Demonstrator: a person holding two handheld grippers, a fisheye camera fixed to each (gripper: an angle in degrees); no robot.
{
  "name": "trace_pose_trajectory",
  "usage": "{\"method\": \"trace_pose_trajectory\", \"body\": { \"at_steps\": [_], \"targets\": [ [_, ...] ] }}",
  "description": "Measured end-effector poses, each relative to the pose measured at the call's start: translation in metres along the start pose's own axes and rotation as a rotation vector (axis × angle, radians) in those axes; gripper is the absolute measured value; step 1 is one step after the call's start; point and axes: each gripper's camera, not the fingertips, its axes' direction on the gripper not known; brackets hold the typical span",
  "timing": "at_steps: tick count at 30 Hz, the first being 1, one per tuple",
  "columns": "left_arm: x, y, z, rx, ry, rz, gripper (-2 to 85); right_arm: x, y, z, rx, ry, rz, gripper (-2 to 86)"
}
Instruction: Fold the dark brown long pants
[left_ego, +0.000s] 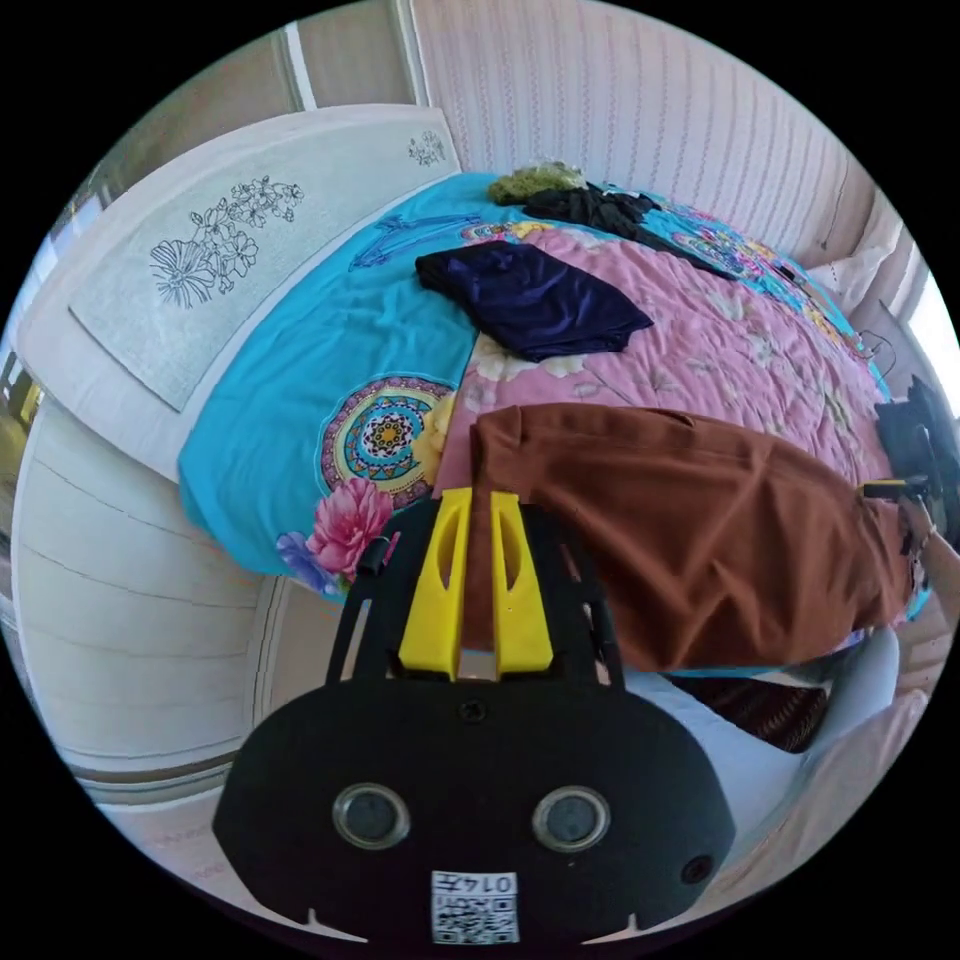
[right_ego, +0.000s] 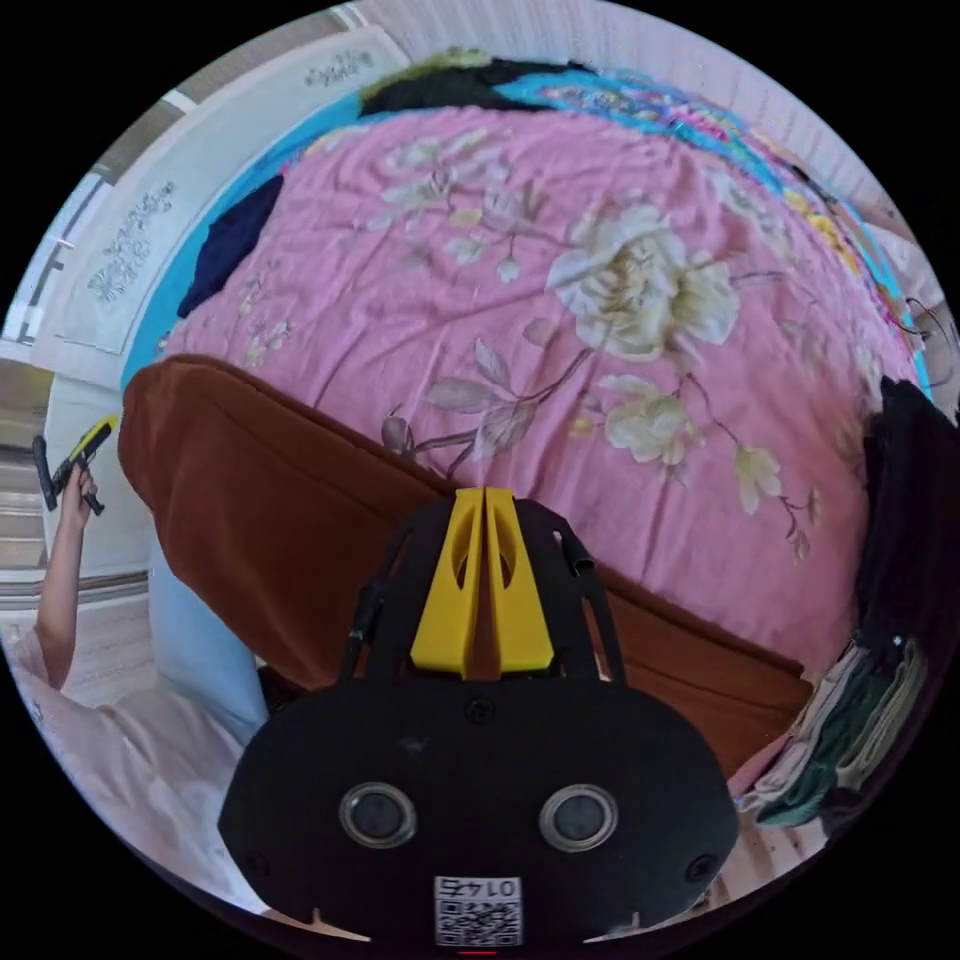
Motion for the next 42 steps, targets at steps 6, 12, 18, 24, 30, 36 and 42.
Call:
{"method": "trace_pose_trajectory", "body": {
  "at_steps": [6, 12, 18, 24, 30, 36, 42],
  "targets": [
    [0.110, 0.083, -0.039, 0.080, 0.124, 0.376, -0.5, -0.082, 0.049, -0.001, 0.201, -0.081, -0.232, -0.3],
    [0.274, 0.107, -0.022, 0.185, 0.381, 0.499, -0.9, -0.195, 0.020, 0.052, 0.066, 0.056, -0.466, -0.5],
    [0.345, 0.090, 0.053, -0.044, 0.435, 0.537, -1.0, -0.233, -0.035, 0.122, -0.159, 0.121, -0.416, -0.6],
    [0.348, 0.085, 0.099, -0.106, 0.591, 0.395, -1.0, -0.258, -0.053, 0.159, -0.253, 0.218, -0.439, -0.6],
    [0.377, 0.090, 0.110, -0.076, 0.539, 0.497, -1.0, -0.271, -0.066, 0.184, -0.332, 0.223, -0.525, -0.4],
    [0.421, 0.095, 0.119, -0.073, 0.420, 0.661, -1.0, -0.272, -0.075, 0.197, -0.361, 0.189, -0.540, -0.5],
    [0.461, 0.106, 0.132, -0.030, 0.325, 0.800, -1.0, -0.276, -0.080, 0.209, -0.402, 0.209, -0.576, -0.7]
  ]
}}
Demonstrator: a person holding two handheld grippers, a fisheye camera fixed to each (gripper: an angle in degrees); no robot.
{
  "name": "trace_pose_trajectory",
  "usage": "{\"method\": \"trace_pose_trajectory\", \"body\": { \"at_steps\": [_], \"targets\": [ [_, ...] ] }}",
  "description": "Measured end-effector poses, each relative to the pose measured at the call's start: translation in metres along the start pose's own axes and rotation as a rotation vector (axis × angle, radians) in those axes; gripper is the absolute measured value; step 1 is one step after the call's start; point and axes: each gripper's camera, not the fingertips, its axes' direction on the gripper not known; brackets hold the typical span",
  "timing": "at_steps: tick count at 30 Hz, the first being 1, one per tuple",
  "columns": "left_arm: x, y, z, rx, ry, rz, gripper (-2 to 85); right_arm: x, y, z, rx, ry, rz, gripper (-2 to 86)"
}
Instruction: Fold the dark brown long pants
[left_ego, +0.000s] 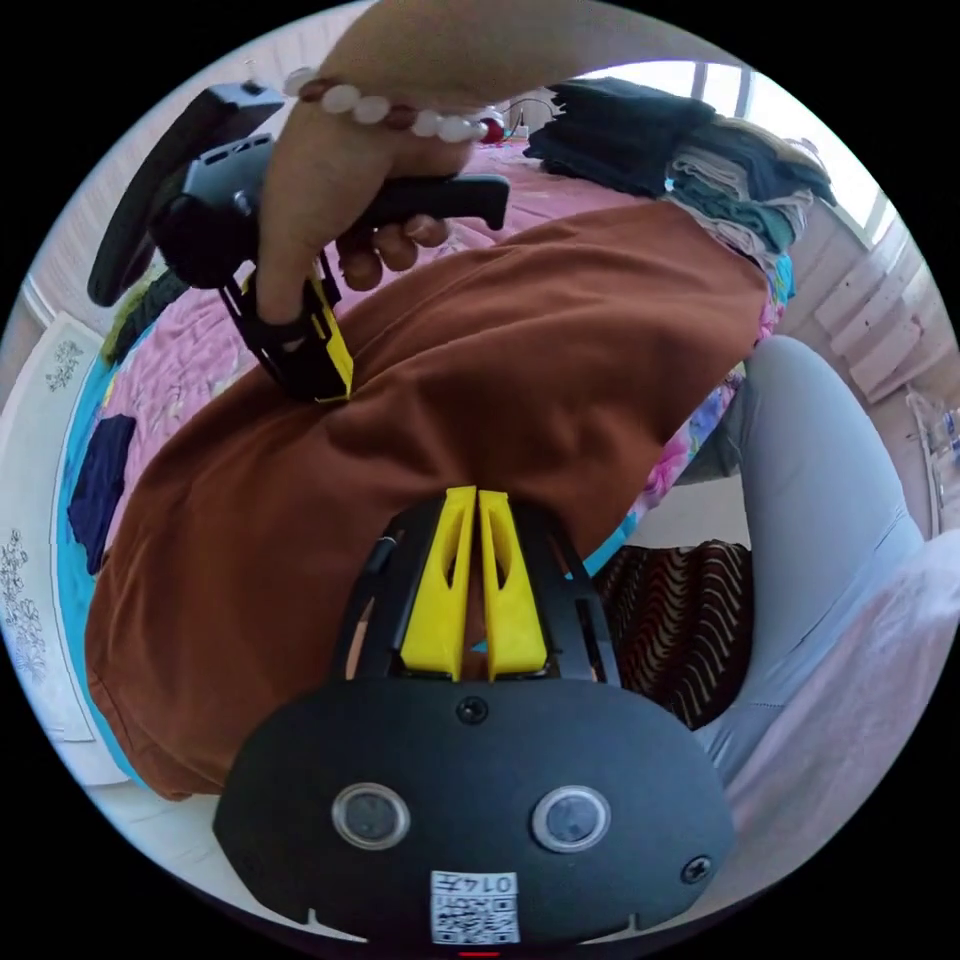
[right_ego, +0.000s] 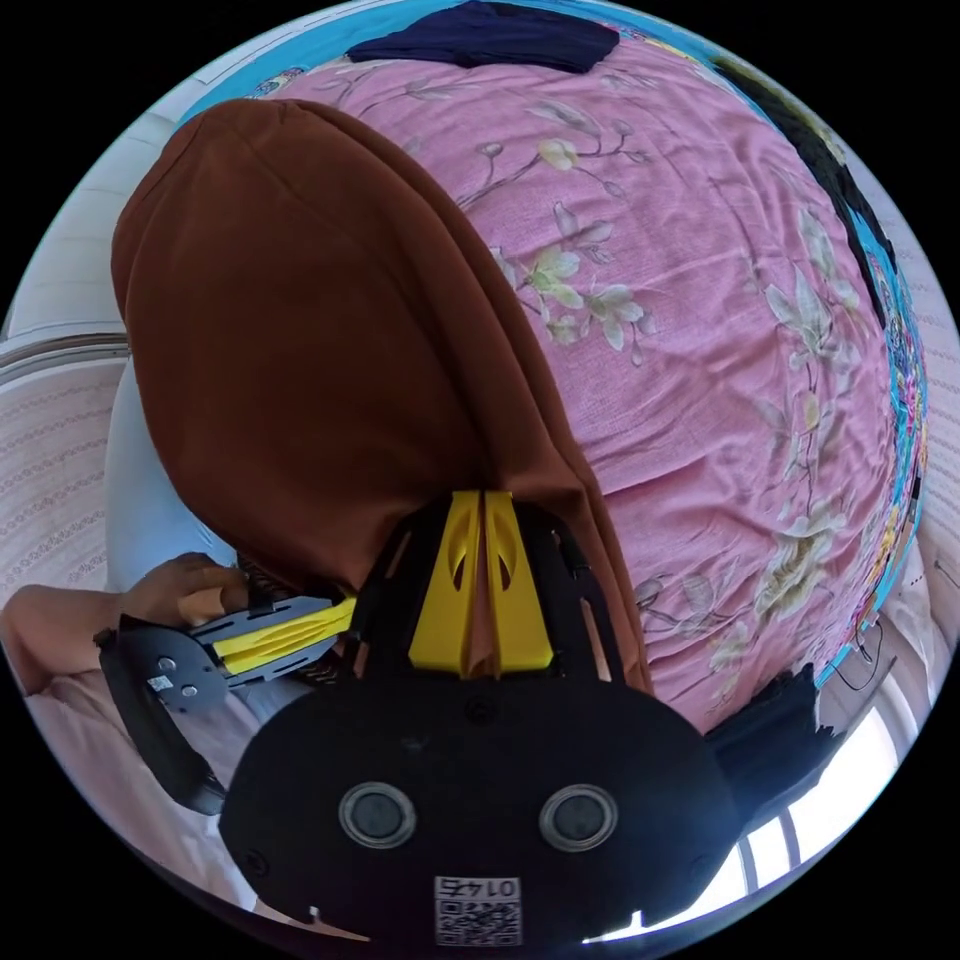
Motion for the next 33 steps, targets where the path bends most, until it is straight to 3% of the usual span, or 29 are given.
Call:
{"method": "trace_pose_trajectory", "body": {
  "at_steps": [10, 14, 18, 25, 33],
  "targets": [
    [0.032, -0.026, 0.030, 0.019, -0.077, 0.028, -1.0, 0.004, -0.004, 0.001, -0.074, 0.042, 0.038, -0.7],
    [0.036, -0.029, 0.028, -0.019, 0.011, 0.025, -1.0, 0.016, 0.020, -0.019, -0.055, 0.002, -0.037, -0.7],
    [0.037, -0.026, 0.031, 0.005, 0.049, -0.012, -1.0, 0.032, 0.039, -0.045, -0.001, 0.085, -0.030, -0.7],
    [0.049, -0.055, 0.070, -0.066, 0.023, 0.082, -0.9, 0.064, 0.059, -0.027, -0.049, -0.006, 0.046, -0.9],
    [0.053, -0.079, 0.095, -0.063, 0.075, 0.127, -0.7, 0.102, 0.081, -0.042, -0.208, -0.100, -0.019, -1.0]
  ]
}}
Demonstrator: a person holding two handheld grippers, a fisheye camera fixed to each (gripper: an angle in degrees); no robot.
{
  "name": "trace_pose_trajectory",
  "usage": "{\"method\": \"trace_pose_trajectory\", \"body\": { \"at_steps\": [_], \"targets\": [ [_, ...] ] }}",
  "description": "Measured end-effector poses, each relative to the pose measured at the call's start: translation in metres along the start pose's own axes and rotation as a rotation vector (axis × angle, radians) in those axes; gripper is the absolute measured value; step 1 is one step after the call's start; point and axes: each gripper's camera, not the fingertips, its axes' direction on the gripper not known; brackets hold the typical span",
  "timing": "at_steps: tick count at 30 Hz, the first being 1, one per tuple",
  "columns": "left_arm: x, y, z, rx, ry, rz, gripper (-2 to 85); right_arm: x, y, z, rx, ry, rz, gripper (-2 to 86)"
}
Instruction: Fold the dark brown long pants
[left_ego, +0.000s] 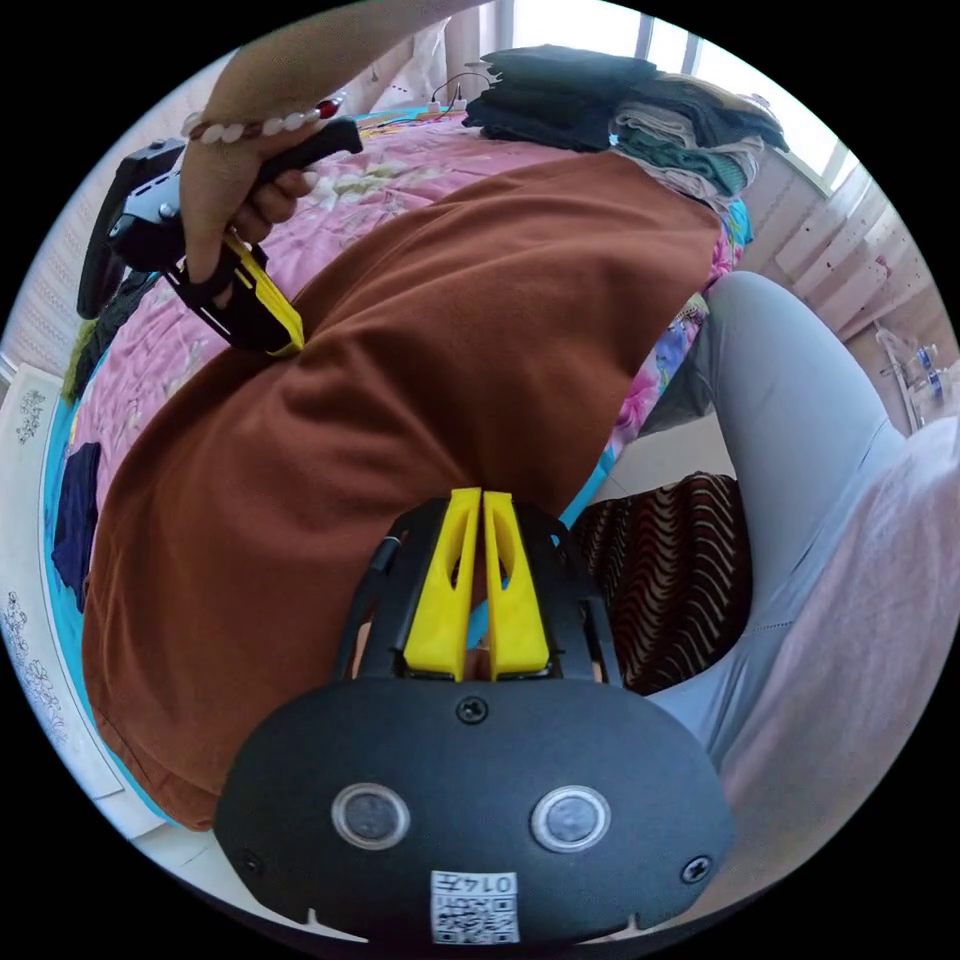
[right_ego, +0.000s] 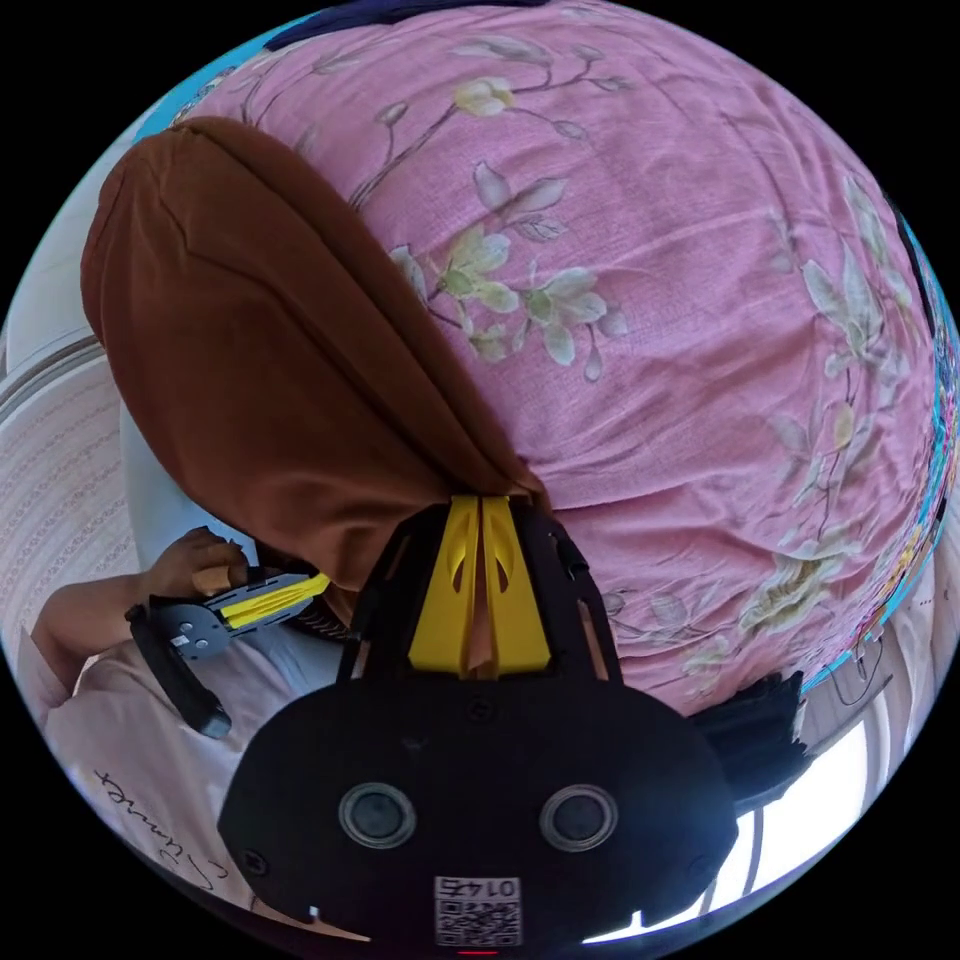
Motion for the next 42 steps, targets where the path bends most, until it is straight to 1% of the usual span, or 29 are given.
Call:
{"method": "trace_pose_trajectory", "body": {
  "at_steps": [3, 6, 9, 11, 12, 14, 15, 16, 17, 18, 20, 21, 22, 23, 24, 25, 26, 29, 31, 33, 35, 36, 39, 42],
  "targets": [
    [0.003, -0.006, 0.005, 0.020, -0.013, -0.014, -0.7, 0.012, 0.022, -0.006, -0.015, -0.017, 0.002, -1.0],
    [0.006, -0.015, 0.008, 0.018, -0.035, -0.024, -0.7, 0.029, 0.058, -0.014, 0.036, -0.064, 0.030, -1.0],
    [0.000, -0.022, 0.008, 0.018, 0.007, -0.075, -0.8, 0.041, 0.114, -0.023, 0.186, -0.078, 0.047, -0.9],
    [-0.013, -0.029, 0.004, -0.012, 0.121, -0.108, -0.9, 0.053, 0.188, -0.027, 0.454, -0.125, 0.088, -0.9],
    [-0.015, -0.031, 0.003, -0.022, 0.171, -0.106, -0.9, 0.058, 0.211, -0.026, 0.517, -0.156, 0.113, -0.9],
    [-0.019, -0.038, 0.008, -0.106, 0.402, -0.055, -1.0, 0.075, 0.311, -0.018, 0.742, -0.319, 0.192, -0.8],
    [-0.020, -0.040, 0.009, -0.134, 0.428, -0.077, -1.0, 0.078, 0.339, -0.015, 0.795, -0.354, 0.209, -0.7],
    [-0.021, -0.040, 0.007, -0.130, 0.435, -0.135, -1.0, 0.082, 0.395, -0.004, 0.885, -0.387, 0.270, -0.6],
    [-0.018, -0.041, 0.000, -0.056, 0.445, -0.140, -1.0, 0.084, 0.451, 0.011, 0.949, -0.376, 0.359, -0.3],
    [-0.016, -0.042, -0.004, -0.027, 0.448, -0.147, -1.0, 0.084, 0.478, 0.019, 0.971, -0.361, 0.408, -0.1],
    [-0.009, -0.054, -0.018, 0.052, 0.466, -0.154, -0.9, 0.085, 0.578, 0.055, 0.990, -0.300, 0.626, 1.2],
    [-0.005, -0.059, -0.021, 0.071, 0.473, -0.136, -0.9, 0.085, 0.602, 0.065, 0.985, -0.286, 0.686, 1.7],
    [0.003, -0.071, -0.029, 0.106, 0.457, -0.082, -0.9, 0.086, 0.646, 0.082, 0.978, -0.257, 0.811, 3.1],
    [0.016, -0.085, -0.038, 0.134, 0.394, 0.000, -0.7, 0.086, 0.687, 0.098, 0.984, -0.240, 0.918, 5.0],
    [0.023, -0.093, -0.043, 0.145, 0.351, 0.051, -0.7, 0.086, 0.705, 0.105, 0.988, -0.234, 0.969, 5.6],
    [0.038, -0.109, -0.049, 0.152, 0.259, 0.145, -0.5, 0.088, 0.738, 0.119, 1.006, -0.235, 1.057, 6.8],
    [0.053, -0.127, -0.054, 0.146, 0.173, 0.240, -0.2, 0.091, 0.765, 0.132, 1.036, -0.245, 1.111, 7.5],
    [0.082, -0.175, -0.054, 0.131, 0.066, 0.415, 1.5, 0.104, 0.812, 0.152, 1.109, -0.299, 1.211, 9.3],
    [0.091, -0.205, -0.053, 0.157, 0.095, 0.445, 5.7, 0.114, 0.831, 0.158, 1.144, -0.300, 1.272, 10.7],
    [0.095, -0.237, -0.050, 0.163, 0.181, 0.447, 9.0, 0.125, 0.843, 0.162, 1.151, -0.303, 1.304, 12.2],
    [0.100, -0.282, -0.040, 0.109, 0.292, 0.454, 11.2, 0.144, 0.854, 0.166, 1.142, -0.363, 1.287, 13.2],
    [0.102, -0.292, -0.037, 0.099, 0.303, 0.454, 11.4, 0.149, 0.855, 0.168, 1.134, -0.380, 1.281, 13.3],
    [0.107, -0.339, -0.028, 0.101, 0.280, 0.450, 12.9, 0.168, 0.851, 0.176, 1.073, -0.507, 1.189, 12.7],
    [0.113, -0.378, -0.019, 0.097, 0.211, 0.442, 15.4, 0.169, 0.858, 0.171, 1.022, -0.465, 1.143, 11.7]
  ]
}}
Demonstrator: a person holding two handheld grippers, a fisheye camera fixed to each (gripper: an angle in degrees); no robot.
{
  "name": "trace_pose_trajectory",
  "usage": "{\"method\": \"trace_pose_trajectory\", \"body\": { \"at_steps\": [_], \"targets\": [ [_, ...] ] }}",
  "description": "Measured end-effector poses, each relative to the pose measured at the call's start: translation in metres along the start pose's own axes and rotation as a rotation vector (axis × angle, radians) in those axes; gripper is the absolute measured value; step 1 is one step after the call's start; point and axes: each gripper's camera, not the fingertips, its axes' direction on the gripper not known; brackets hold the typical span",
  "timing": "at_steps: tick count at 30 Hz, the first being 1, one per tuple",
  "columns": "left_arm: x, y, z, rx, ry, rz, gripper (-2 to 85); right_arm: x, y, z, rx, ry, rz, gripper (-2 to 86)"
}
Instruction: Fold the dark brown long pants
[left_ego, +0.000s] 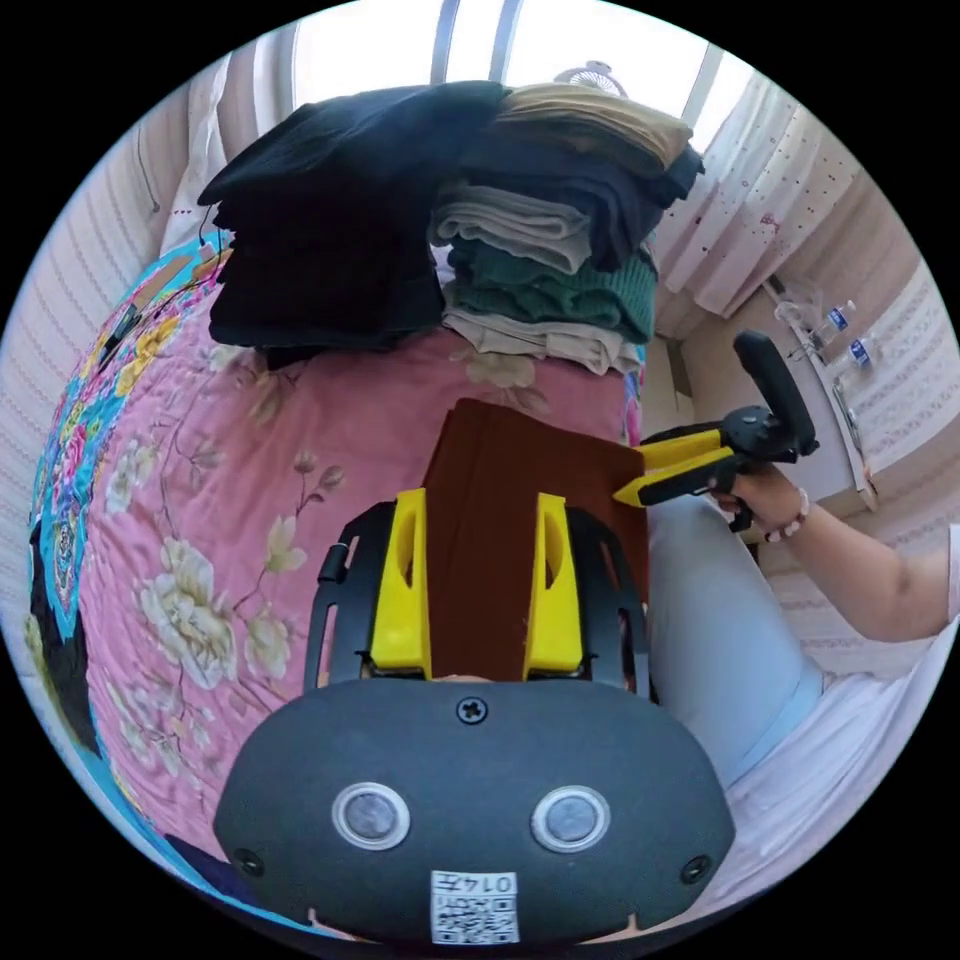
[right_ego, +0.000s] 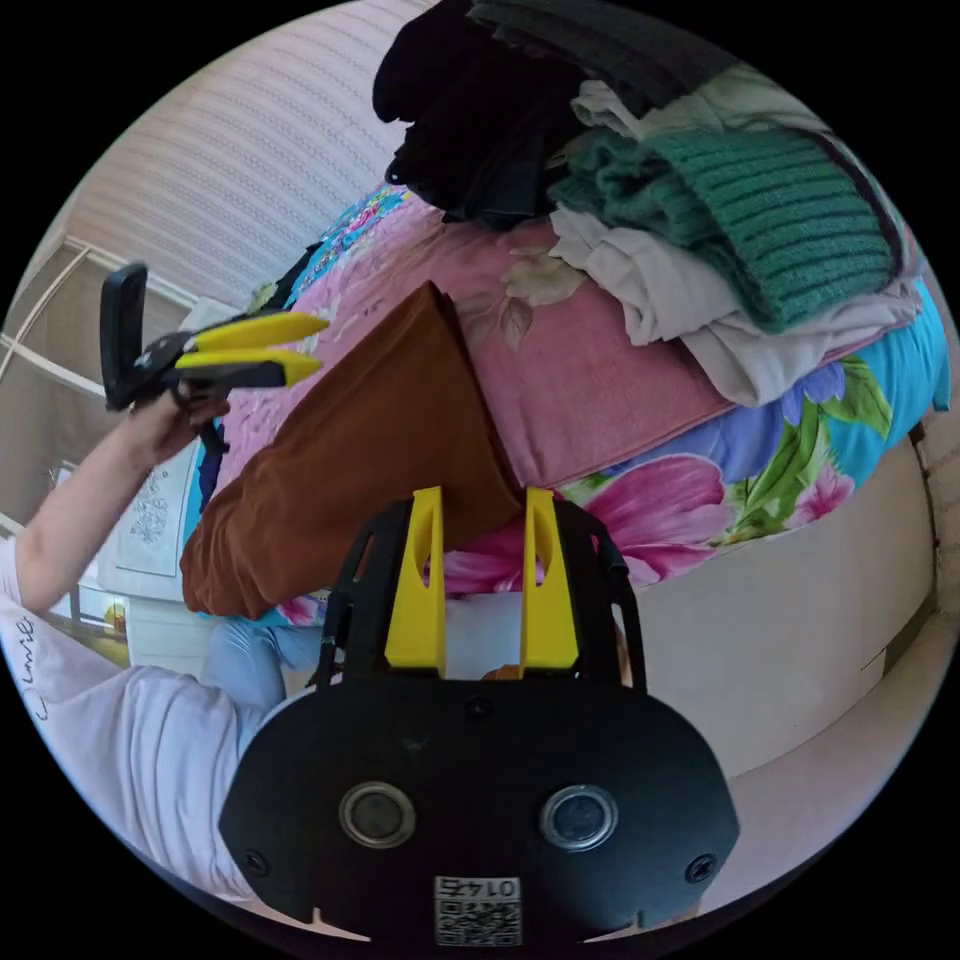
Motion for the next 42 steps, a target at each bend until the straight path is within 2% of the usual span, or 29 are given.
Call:
{"method": "trace_pose_trajectory", "body": {
  "at_steps": [3, 5, 9, 11, 15, 21, 27, 33, 35, 36, 38, 39, 41, 42],
  "targets": [
    [-0.005, -0.023, 0.026, -0.108, -0.074, 0.026, 16.5, 0.003, 0.004, -0.010, -0.008, -0.009, -0.029, 10.7],
    [-0.005, -0.024, 0.052, -0.247, -0.076, 0.042, 15.8, 0.006, 0.008, -0.018, -0.011, -0.024, -0.040, 9.5],
    [-0.004, -0.011, 0.043, -0.215, -0.002, 0.000, 8.9, 0.006, 0.020, -0.032, 0.013, -0.092, -0.078, 7.4],
    [0.006, 0.001, 0.027, -0.201, -0.029, 0.034, 4.1, -0.004, 0.030, -0.044, 0.044, -0.133, -0.158, 6.8],
    [0.017, 0.025, -0.009, -0.110, -0.072, 0.060, 3.5, -0.024, 0.048, -0.069, 0.093, -0.223, -0.218, 6.3],
    [0.008, 0.103, -0.106, 0.107, -0.004, -0.079, 3.4, -0.099, 0.086, -0.110, 0.160, -0.402, -0.407, 6.0],
    [-0.007, 0.237, -0.214, 0.313, -0.024, -0.297, 3.0, -0.230, 0.105, -0.109, 0.095, -0.614, -0.710, 5.8],
    [-0.020, 0.407, -0.321, 0.460, -0.151, -0.541, 3.0, -0.420, 0.111, -0.055, -0.066, -0.877, -1.057, 5.5],
    [-0.024, 0.487, -0.372, 0.517, -0.253, -0.639, 4.0, -0.527, 0.128, -0.026, -0.129, -0.917, -1.247, 5.7],
    [-0.025, 0.509, -0.384, 0.524, -0.270, -0.673, 4.4, -0.554, 0.135, -0.016, -0.154, -0.922, -1.286, 5.9],
    [-0.026, 0.610, -0.425, 0.541, -0.372, -0.936, 5.9, -0.652, 0.166, 0.036, -0.259, -0.943, -1.346, 7.2],
    [-0.022, 0.637, -0.432, 0.539, -0.430, -1.002, 6.0, -0.672, 0.175, 0.051, -0.283, -0.933, -1.350, 7.6],
    [0.004, 0.742, -0.442, 0.473, -0.710, -1.258, 5.5, -0.730, 0.208, 0.124, -0.353, -0.775, -1.334, 8.2],
    [0.010, 0.766, -0.440, 0.453, -0.738, -1.331, 5.4, -0.737, 0.214, 0.141, -0.371, -0.740, -1.330, 7.9]
  ]
}}
